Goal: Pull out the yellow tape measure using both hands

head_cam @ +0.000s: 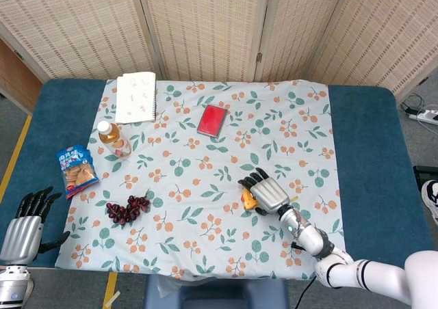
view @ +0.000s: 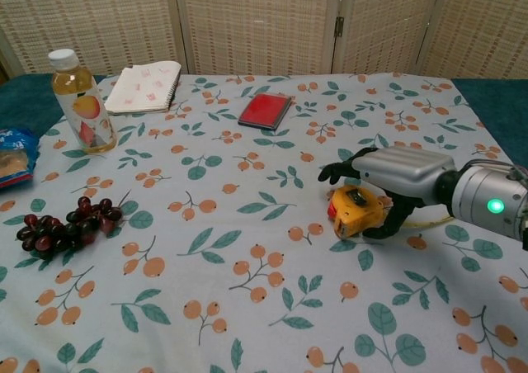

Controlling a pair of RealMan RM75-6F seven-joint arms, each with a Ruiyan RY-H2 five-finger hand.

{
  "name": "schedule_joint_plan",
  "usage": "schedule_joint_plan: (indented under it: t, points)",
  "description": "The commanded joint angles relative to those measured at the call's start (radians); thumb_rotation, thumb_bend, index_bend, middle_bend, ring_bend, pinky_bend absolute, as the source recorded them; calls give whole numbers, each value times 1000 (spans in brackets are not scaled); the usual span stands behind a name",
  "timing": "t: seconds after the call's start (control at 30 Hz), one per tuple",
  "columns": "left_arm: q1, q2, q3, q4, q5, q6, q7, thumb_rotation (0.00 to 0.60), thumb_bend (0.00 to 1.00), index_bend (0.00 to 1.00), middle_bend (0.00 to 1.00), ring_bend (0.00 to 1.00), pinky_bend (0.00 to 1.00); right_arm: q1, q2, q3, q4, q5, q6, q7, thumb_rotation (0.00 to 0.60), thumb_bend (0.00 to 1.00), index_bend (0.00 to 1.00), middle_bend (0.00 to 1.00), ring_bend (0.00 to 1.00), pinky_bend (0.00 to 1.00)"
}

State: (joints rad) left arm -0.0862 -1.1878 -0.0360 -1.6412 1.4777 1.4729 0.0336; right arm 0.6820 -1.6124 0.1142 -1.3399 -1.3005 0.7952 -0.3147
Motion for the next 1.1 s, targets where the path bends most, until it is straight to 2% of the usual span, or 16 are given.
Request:
schedule_joint_plan:
  t: [0.03,0.4,0.7,0.83,0.97,1.1]
  points:
    - [0,0,0,0,0,0,1,600,246,193,95,99,0,6,1,-3,5,6,-3,-4,600,308,201,230,136,0]
    - [2,2,-2,-1,-1,4,0,600,246,189,95,98,0,21,-7,-14,18,3,9,8,600,309,290,285,178,0]
    - [-13,2,-11,-11,16,0,-15,600,246,187,95,98,0,9,-13,-3,23,-1,70,37,600,321,529,457,309,0]
    - [-49,-1,-35,-30,43,-12,-53,600,246,191,95,99,0,-18,-9,12,-3,-38,144,144,600,321,583,500,354,0]
    - [-116,-10,-72,-59,73,-52,-79,600,246,191,95,101,0,-53,-20,36,-29,-80,235,337,600,327,602,514,365,0]
    - [-191,-27,-113,-93,84,-110,-105,600,246,185,95,105,0,-77,-40,74,-55,-78,283,540,600,327,610,519,372,0]
